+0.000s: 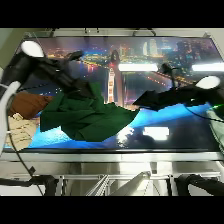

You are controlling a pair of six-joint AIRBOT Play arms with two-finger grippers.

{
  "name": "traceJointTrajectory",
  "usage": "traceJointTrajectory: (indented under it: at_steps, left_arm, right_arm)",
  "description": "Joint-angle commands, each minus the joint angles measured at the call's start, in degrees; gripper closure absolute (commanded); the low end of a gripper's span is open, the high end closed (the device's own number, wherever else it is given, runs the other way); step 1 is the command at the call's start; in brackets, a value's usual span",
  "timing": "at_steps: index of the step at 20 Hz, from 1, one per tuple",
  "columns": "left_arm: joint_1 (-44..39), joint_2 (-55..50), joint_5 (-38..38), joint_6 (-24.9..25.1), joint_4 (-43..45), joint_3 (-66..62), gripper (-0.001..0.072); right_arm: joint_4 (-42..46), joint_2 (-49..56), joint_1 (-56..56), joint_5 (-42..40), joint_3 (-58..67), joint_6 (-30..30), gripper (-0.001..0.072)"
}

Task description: Fold the shirts.

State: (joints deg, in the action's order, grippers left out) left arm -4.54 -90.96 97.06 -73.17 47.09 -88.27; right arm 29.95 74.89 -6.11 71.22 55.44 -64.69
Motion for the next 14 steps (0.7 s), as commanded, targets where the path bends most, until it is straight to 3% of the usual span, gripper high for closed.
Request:
traceJointTrajectory:
  at_steps: [1,3,5,8,14]
  left_arm:
    - [13.84,4.81,-2.16,0.44,9.35,10.82,0.0001]
    - [22.16,6.95,-4.48,1.18,15.13,17.25,0.0001]
    - [29.86,7.54,-9.38,1.77,14.4,20.96,0.0002]
    - [36.92,5.53,-10.64,2.1,14.32,21.77,0.0001]
    - [37.7,-1.51,-10.27,2.47,14.47,17.84,0.0002]
  right_arm:
    - [0.31,6.25,-3.26,-0.44,-2.97,-0.13,0.0102]
    - [3.34,9.27,-3.08,-0.09,-4.52,-2.05,0.0214]
    - [6.54,10.47,-2.54,0.76,-5.2,-3.15,0.0213]
    - [6.29,10.62,-2.27,-1.51,-5.6,-3.93,0.0213]
    - [-2.1,17.07,-7.15,-6.82,-5.6,-2.45,0.0214]
